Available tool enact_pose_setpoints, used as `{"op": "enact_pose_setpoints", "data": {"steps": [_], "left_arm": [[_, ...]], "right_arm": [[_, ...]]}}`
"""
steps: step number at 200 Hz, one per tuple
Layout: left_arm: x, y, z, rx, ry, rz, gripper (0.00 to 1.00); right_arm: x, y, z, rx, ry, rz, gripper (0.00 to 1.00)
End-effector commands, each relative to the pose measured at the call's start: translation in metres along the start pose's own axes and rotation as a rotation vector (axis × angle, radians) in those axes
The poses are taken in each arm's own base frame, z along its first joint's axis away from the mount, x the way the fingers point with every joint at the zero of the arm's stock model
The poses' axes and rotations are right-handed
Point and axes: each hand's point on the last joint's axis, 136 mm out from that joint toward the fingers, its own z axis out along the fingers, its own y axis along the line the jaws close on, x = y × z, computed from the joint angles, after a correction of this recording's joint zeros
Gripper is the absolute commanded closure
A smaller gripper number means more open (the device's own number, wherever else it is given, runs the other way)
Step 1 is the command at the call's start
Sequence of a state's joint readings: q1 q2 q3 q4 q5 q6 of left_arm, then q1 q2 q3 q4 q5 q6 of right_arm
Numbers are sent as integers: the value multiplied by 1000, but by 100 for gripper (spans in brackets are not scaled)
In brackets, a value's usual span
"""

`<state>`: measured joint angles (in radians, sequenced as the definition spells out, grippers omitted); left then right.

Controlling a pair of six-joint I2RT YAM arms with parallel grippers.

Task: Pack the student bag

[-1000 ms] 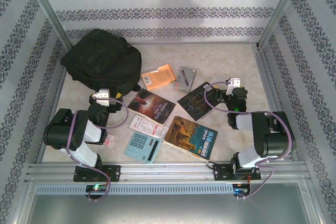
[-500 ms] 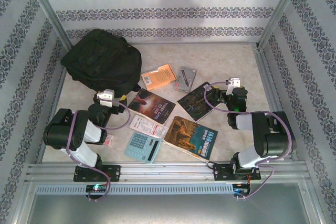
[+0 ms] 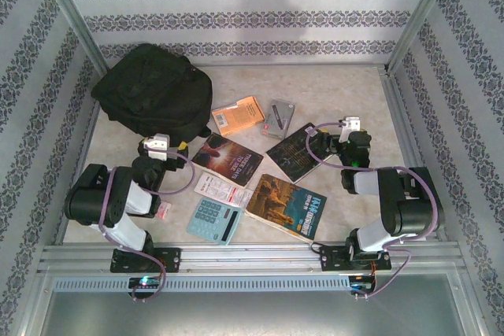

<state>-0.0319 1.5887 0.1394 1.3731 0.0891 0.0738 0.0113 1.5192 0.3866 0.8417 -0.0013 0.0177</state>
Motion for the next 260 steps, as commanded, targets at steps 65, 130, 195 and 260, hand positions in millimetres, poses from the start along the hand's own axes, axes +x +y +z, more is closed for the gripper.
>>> {"op": "enact_pose_setpoints", "data": {"steps": [65,130,195,260], "left_arm": [[-171,-26,-46,21,-115,-75,0],[-178,-44,-76,-117,299,-147,0],[-159,-66,-12,-127,505,-87,0],[-99,-104,80,83,842,-30,2]], "right_arm": [[-156,130,-79,-256,-178,-218,2],[-206,170,-154,-282,67,-53,2],[-171,176,-136,-455,228,276,2],[-122,209,-132,-539,366,203,2]]}}
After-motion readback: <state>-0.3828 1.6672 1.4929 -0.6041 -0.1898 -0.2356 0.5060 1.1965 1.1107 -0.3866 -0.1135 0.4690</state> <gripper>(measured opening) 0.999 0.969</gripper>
